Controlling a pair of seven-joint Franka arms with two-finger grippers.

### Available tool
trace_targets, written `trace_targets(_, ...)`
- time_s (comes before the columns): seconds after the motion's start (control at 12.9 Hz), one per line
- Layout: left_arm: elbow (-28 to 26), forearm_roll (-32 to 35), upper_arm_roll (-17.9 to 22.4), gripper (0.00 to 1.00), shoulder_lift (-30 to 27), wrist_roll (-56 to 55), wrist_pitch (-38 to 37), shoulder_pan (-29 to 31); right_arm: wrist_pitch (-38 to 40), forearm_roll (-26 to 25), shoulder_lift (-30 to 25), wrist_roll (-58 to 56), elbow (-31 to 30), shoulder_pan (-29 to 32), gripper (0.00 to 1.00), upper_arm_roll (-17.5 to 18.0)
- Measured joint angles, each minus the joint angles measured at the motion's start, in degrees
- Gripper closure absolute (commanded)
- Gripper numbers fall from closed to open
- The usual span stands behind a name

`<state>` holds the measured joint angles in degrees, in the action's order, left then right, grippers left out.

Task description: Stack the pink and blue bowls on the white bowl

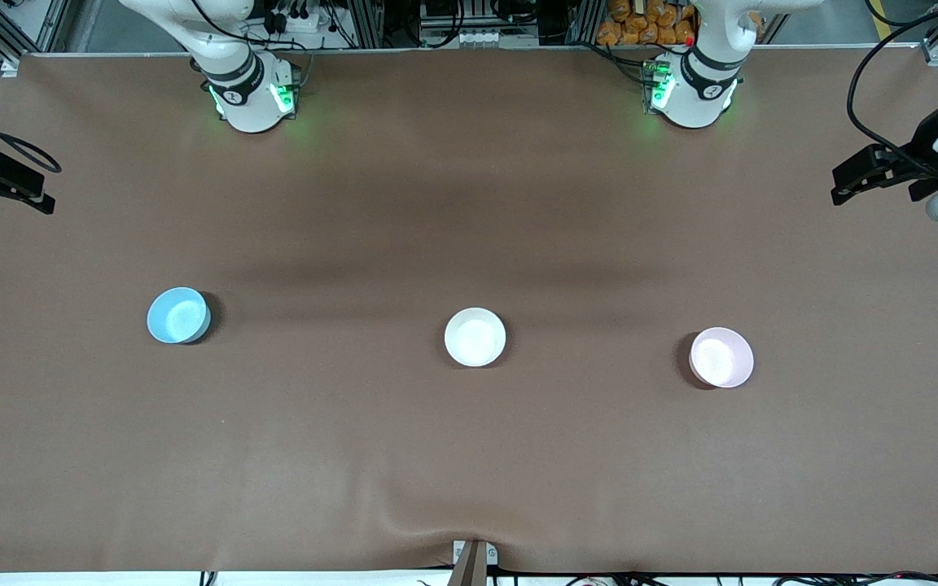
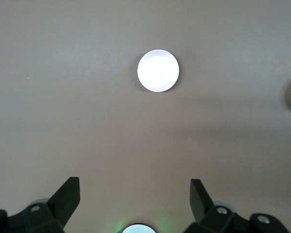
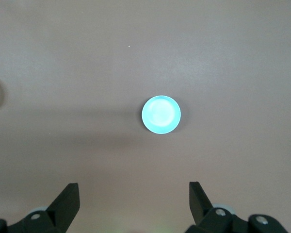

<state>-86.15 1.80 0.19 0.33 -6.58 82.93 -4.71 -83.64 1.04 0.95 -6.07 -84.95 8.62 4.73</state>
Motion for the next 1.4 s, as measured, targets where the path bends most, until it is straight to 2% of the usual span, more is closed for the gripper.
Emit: trace_targets(1.4,0.2,0.0,-0.3,0.0,3.8,0.0,2.1,0.0,0.0,0.0,0.0,0.0,0.0,0.0,0.0,0.0)
